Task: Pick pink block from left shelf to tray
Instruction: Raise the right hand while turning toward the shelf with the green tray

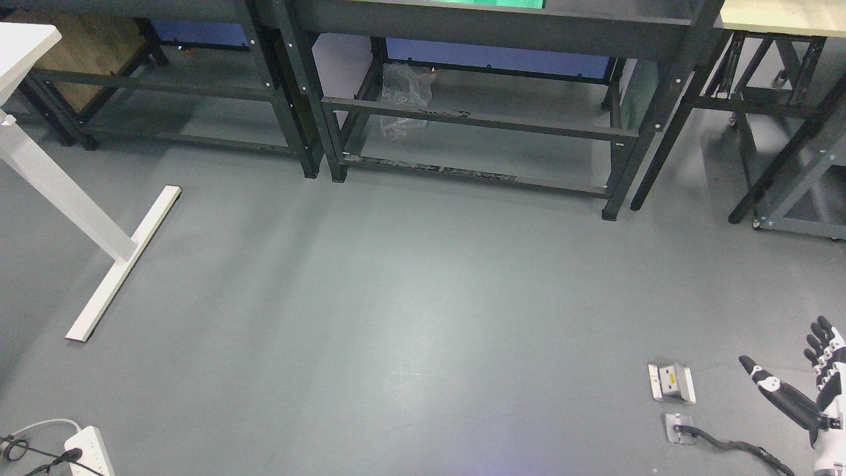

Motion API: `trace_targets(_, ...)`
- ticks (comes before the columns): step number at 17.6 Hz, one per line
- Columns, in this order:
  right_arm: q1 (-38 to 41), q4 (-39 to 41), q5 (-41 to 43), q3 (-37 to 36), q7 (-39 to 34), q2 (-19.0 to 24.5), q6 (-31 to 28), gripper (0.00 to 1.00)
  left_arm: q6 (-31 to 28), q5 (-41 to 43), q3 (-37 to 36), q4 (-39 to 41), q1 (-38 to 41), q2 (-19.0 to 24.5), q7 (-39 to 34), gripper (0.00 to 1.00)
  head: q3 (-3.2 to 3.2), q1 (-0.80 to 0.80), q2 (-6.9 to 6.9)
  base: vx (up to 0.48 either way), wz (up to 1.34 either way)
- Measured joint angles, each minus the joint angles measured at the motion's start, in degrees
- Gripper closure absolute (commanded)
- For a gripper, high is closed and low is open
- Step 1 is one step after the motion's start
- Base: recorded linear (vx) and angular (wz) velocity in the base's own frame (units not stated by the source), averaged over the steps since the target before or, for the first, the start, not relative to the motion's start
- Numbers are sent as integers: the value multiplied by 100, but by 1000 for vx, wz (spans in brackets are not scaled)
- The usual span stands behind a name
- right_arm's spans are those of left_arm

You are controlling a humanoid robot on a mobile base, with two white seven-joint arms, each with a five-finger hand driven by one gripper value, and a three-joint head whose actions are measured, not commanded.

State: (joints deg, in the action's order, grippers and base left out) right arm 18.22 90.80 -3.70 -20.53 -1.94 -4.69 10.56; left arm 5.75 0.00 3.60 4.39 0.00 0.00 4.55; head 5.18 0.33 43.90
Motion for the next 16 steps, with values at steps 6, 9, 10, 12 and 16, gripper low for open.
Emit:
trace_targets(6, -88, -1, 9, -16, -43, -3, -14, 0, 0, 0, 0, 0, 0, 0, 0, 0, 0, 0, 0, 0, 0)
trace_targets(9, -243, -2, 23, 56, -52, 8, -4, 0, 0, 0, 0, 0, 0, 0, 0, 0, 0, 0, 0, -5, -19)
trace_targets(10, -307, -2, 29, 104, -52, 18, -3, 0, 0, 0, 0, 0, 0, 0, 0, 0, 0, 0, 0, -21, -13)
trace_targets(12, -460, -5, 37, 237, -47, 82, -3, 0, 0, 0, 0, 0, 0, 0, 0, 0, 0, 0, 0, 0, 0)
trace_targets(16, -728, -12, 41, 560, -57, 215, 0, 0, 0, 0, 0, 0, 0, 0, 0, 0, 0, 0, 0, 17, 25)
